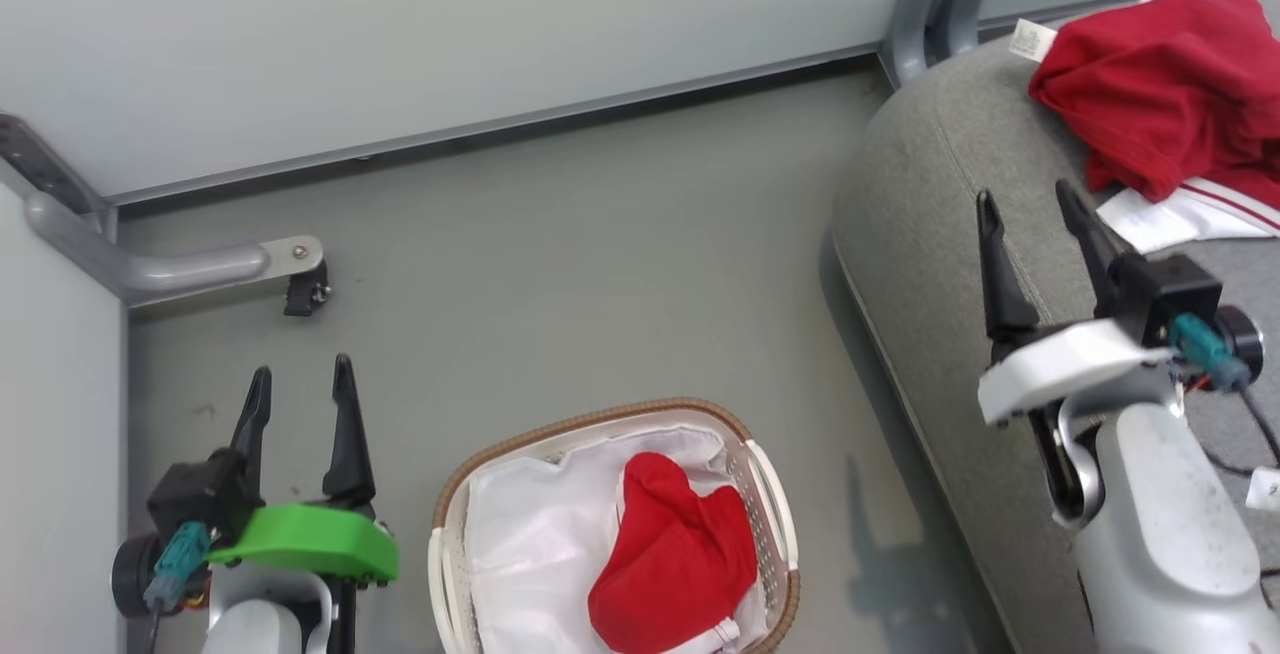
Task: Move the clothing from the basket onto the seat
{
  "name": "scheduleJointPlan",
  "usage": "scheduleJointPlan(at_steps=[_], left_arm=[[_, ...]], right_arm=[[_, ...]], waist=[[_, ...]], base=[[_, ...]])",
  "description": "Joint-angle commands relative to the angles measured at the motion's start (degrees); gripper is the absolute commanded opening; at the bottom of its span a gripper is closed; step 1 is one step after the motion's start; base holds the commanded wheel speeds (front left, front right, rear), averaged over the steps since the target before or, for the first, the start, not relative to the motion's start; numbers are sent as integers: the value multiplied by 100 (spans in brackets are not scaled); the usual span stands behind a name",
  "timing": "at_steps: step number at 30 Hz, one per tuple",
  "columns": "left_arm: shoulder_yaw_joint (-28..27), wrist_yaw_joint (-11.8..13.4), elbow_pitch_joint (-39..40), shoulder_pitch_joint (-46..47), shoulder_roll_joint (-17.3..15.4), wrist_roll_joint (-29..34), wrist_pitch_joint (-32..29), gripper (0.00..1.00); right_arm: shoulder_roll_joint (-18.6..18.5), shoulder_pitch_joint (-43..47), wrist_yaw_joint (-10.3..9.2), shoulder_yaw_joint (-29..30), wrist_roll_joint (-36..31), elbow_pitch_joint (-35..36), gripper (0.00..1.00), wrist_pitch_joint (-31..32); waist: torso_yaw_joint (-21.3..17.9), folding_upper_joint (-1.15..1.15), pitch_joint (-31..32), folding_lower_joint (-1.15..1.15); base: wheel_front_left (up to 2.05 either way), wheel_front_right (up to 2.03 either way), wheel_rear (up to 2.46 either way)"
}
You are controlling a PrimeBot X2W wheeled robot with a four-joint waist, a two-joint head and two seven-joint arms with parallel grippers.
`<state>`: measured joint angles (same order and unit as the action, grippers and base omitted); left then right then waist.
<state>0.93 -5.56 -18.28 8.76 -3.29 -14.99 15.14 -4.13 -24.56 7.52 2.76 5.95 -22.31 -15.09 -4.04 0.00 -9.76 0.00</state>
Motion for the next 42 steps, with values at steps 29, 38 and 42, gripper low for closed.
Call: scheduleJointPlan(at_steps=[29, 38, 42], left_arm=[[170, 5, -27, -628, 37, -159, 0, 100], [181, 10, -46, -597, 37, -171, 0, 100], [170, 8, -55, -624, 37, -158, 0, 100]], right_arm=[[113, 1539, -6, -413, 269, 652, 100, -12], [114, 1525, -6, -446, 230, 673, 100, -12], [114, 1540, -6, -476, 154, 680, 100, -12]], waist=[[351, 0, 458, 0], [352, 0, 465, 0], [339, 0, 490, 0]], base=[[0, 0, 0], [0, 0, 0], [0, 0, 0]])
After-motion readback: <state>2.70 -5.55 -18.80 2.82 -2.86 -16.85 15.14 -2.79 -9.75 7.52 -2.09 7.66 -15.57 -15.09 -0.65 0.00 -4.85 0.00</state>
